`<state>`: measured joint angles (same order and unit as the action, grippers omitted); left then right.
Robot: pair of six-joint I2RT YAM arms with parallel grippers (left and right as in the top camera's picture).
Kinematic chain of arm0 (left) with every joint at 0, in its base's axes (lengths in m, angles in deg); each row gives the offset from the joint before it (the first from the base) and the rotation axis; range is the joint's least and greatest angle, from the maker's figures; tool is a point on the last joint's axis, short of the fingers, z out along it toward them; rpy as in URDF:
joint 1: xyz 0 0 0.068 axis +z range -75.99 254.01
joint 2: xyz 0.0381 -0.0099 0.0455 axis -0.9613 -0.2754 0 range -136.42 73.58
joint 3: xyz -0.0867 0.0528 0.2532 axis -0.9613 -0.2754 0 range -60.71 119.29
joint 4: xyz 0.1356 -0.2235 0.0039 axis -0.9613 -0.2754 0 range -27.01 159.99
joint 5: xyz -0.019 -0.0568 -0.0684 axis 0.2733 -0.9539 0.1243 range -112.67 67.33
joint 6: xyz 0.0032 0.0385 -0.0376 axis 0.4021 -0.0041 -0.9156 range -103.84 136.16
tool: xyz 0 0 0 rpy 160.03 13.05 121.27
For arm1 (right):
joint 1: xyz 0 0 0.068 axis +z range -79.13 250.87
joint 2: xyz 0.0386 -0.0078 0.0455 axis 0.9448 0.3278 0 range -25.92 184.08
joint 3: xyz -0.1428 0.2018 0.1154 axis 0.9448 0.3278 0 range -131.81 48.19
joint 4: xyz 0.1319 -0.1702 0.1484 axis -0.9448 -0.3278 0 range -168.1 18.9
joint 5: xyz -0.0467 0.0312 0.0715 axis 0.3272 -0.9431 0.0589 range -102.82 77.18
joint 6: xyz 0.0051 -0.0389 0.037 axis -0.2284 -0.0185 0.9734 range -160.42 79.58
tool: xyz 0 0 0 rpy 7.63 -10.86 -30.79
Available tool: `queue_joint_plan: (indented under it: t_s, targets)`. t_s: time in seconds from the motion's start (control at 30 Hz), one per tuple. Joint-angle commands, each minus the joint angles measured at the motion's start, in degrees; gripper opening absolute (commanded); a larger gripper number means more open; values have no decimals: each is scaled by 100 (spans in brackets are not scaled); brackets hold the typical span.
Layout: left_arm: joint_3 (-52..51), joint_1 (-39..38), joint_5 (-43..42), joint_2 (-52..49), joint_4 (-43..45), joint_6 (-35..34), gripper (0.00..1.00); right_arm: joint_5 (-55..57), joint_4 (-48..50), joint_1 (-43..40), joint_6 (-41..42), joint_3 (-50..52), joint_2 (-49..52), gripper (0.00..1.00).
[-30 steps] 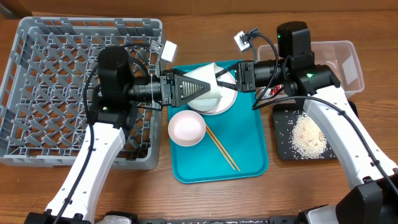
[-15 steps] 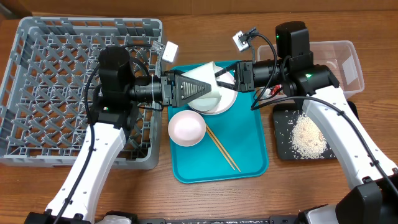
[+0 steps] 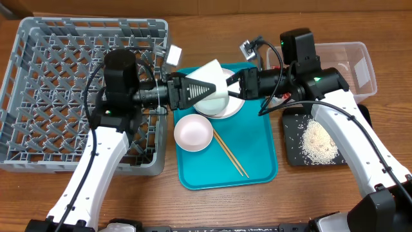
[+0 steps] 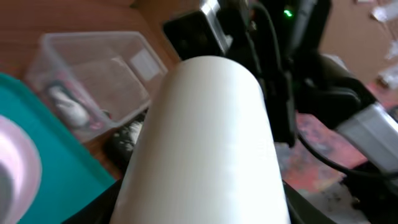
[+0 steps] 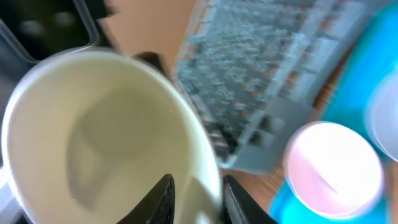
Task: Sort waste into correct bins and load items into the dishwasher
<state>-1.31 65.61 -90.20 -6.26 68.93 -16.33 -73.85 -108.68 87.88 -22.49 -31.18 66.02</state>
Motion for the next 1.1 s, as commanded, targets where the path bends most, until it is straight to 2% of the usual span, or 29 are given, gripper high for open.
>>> queue_joint_plan:
  t_s: [0.0, 0.13, 0.2, 0.37, 0.47, 0.53, 0.7, 0.77, 1.07]
  targets:
    - [57, 227, 796, -52, -439, 918, 24, 1521, -376, -72, -39, -94, -55, 28]
    - [57, 619, 1405, -4, -1108, 1429, 20, 2754, -944, -330, -39, -96, -55, 28]
    - [63, 804, 1777, 68, -1523, 1683, 19, 2870, -1134, -439, -175, -96, -70, 28]
    - [291, 1329, 3335, 332, -3097, 2295, 15, 3322, -1714, -664, -448, -114, -234, 29]
    - [741, 1803, 4743, 533, -4345, 2354, 12, 4428, -2288, -754, -448, -195, -485, 31]
    - [1014, 2055, 5368, 584, -4955, 2352, 10, 5139, -2667, -787, -444, -291, -660, 31]
    - [1342, 2520, 6791, 597, -5834, 2245, 9, 5849, -3141, -911, -426, -380, -1027, 31]
    - [1338, 2667, 6977, 575, -5993, 2061, 9, 5842, -3213, -975, -426, -380, -1117, 31]
    - [1220, 2750, 6754, 0, -6122, 1705, 9, 5838, -3268, -1001, -426, -380, -1147, 31]
